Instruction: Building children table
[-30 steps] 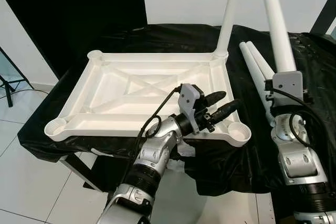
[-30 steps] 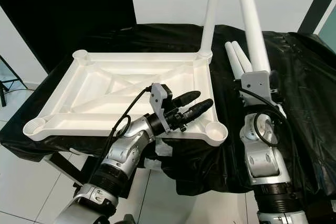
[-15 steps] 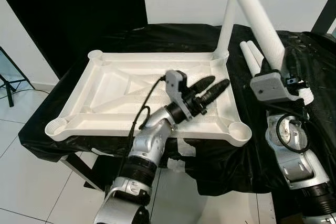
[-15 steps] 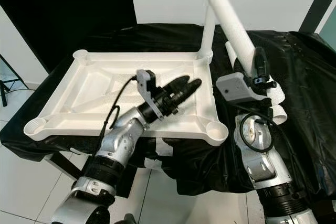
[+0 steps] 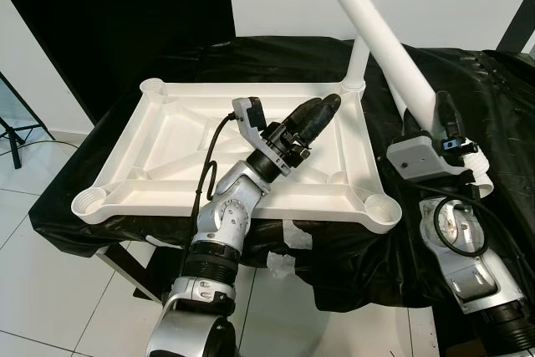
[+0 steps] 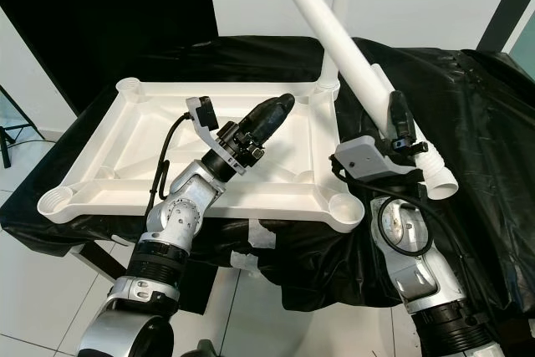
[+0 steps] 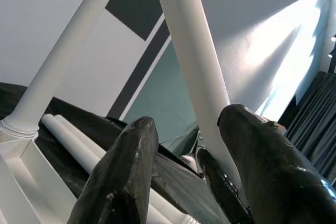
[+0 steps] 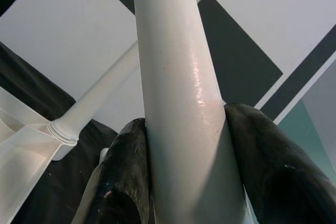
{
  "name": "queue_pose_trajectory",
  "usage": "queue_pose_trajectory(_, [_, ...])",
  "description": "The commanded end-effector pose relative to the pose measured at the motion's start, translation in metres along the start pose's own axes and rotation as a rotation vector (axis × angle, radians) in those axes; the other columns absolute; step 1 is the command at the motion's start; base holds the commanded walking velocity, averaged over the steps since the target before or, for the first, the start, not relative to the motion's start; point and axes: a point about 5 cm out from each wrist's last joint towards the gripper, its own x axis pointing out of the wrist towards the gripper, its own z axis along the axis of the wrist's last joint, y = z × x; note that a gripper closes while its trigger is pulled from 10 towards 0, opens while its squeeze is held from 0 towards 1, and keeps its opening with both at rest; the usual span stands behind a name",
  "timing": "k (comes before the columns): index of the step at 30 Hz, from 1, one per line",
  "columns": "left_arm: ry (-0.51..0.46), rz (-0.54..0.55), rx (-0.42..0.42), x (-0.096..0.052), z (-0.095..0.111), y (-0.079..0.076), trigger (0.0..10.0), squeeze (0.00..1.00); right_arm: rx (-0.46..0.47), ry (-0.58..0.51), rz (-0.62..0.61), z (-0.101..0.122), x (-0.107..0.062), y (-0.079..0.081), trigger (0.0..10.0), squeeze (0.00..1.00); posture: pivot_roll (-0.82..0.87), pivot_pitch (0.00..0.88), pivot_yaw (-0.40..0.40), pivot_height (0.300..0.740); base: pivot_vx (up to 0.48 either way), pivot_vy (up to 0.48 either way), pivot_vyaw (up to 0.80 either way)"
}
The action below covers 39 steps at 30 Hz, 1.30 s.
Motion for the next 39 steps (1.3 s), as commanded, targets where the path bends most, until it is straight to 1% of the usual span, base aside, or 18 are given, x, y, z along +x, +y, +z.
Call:
queue_pose_trajectory(1, [0.006, -0.024, 0.01, 0.009, 0.001, -0.006, 10.0, 0.0, -0.009, -0.019, 0.012, 0.001, -0.002, 0.002, 10.0, 0.0, 0.1, 0.0, 0.027, 0.74, 0.0, 0.0, 0.0])
queue_pose_trajectory(6, [0.004, -0.012, -0.002, 0.01, 0.0, -0.004, 10.0, 0.0, -0.008, -0.016, 0.021, -0.001, -0.003, 0.004, 10.0, 0.0, 0.1, 0.0, 0.029, 0.74, 0.0, 0.0, 0.0])
queue_pose_trajectory(8, [-0.002, -0.005, -0.002, 0.012, 0.002, -0.003, 10.0, 0.0, -0.014, -0.034, 0.032, 0.0, -0.002, 0.006, 10.0, 0.0, 0.1, 0.0, 0.029, 0.74, 0.0, 0.0, 0.0])
queue_pose_trajectory(11, [-0.023, 0.024, -0.056, 0.012, 0.007, 0.001, 10.0, 0.0, -0.017, -0.046, 0.056, 0.001, -0.006, 0.011, 10.0, 0.0, 0.1, 0.0, 0.032, 0.74, 0.0, 0.0, 0.0])
queue_pose_trajectory(16, [-0.029, 0.022, -0.069, 0.013, 0.009, 0.002, 10.0, 0.0, -0.026, -0.085, 0.075, 0.005, -0.007, 0.014, 10.0, 0.0, 0.1, 0.0, 0.034, 0.74, 0.0, 0.0, 0.0])
queue_pose_trajectory(18, [-0.029, 0.022, -0.069, 0.013, 0.009, 0.002, 10.0, 0.0, -0.026, -0.085, 0.075, 0.005, -0.007, 0.014, 10.0, 0.0, 0.1, 0.0, 0.034, 0.74, 0.0, 0.0, 0.0])
queue_pose_trajectory(19, [-0.032, 0.022, -0.072, 0.013, 0.009, 0.002, 10.0, 0.35, -0.025, -0.085, 0.074, 0.005, -0.007, 0.014, 10.0, 0.0, 0.1, 0.0, 0.035, 0.74, 0.0, 0.0, 0.0])
queue_pose_trajectory(20, [-0.032, 0.022, -0.072, 0.013, 0.009, 0.002, 10.0, 0.35, -0.025, -0.085, 0.074, 0.005, -0.007, 0.014, 10.0, 0.0, 0.1, 0.0, 0.035, 0.74, 0.0, 0.0, 0.0])
queue_pose_trajectory(21, [-0.029, 0.022, -0.071, 0.013, 0.008, 0.002, 10.0, 0.64, -0.024, -0.085, 0.074, 0.005, -0.007, 0.015, 10.0, 0.0, 0.1, 0.0, 0.035, 0.74, 0.0, 0.0, 0.0])
queue_pose_trajectory(22, [-0.029, 0.022, -0.071, 0.013, 0.008, 0.002, 10.0, 0.64, -0.024, -0.085, 0.074, 0.005, -0.007, 0.015, 10.0, 0.0, 0.1, 0.0, 0.035, 0.74, 0.0, 0.0, 0.0])
queue_pose_trajectory(23, [-0.011, 0.044, -0.046, 0.013, 0.005, 0.003, 10.0, 0.35, -0.024, -0.093, 0.08, 0.006, -0.007, 0.016, 10.0, 0.0, 0.11, 0.0, 0.035, 0.74, 0.0, 0.0, 0.0])
queue_pose_trajectory(24, [-0.001, 0.057, -0.03, 0.014, 0.004, 0.004, 10.0, 0.0, -0.025, -0.101, 0.085, 0.006, -0.007, 0.016, 10.0, 0.0, 0.1, 0.0, 0.035, 0.74, 0.0, 0.0, 0.0])
queue_pose_trajectory(28, [0.009, 0.072, -0.018, 0.014, 0.003, 0.005, 10.0, 0.0, -0.019, -0.116, 0.094, 0.009, -0.007, 0.016, 10.0, 0.0, 0.1, 0.0, 0.035, 0.74, 0.0, 0.0, 0.0])
queue_pose_trajectory(30, [0.01, 0.088, -0.018, 0.013, 0.003, 0.007, 10.0, 0.0, 0.002, -0.141, 0.1, 0.014, -0.006, 0.014, 10.0, 0.0, 0.1, 0.0, 0.036, 0.74, 0.0, 0.0, 0.0])
queue_pose_trajectory(33, [0.009, 0.092, -0.019, 0.013, 0.003, 0.008, 10.0, 0.0, -0.001, -0.171, 0.112, 0.017, -0.007, 0.014, 10.0, 0.0, 0.1, 0.0, 0.036, 0.74, 0.0, 0.0, 0.0])
queue_pose_trajectory(36, [0.012, 0.097, -0.022, 0.015, 0.002, 0.008, 10.0, 0.0, -0.017, -0.179, 0.163, 0.012, -0.015, 0.016, 10.0, 0.0, 0.1, 0.0, 0.029, 0.74, 0.0, 0.0, 0.0])
queue_pose_trajectory(39, [0.012, 0.097, -0.022, 0.015, 0.002, 0.007, 10.0, 0.0, -0.021, -0.178, 0.182, 0.01, -0.02, 0.015, 10.0, 0.0, 0.1, 0.0, 0.026, 0.74, 0.0, 0.0, 0.0])
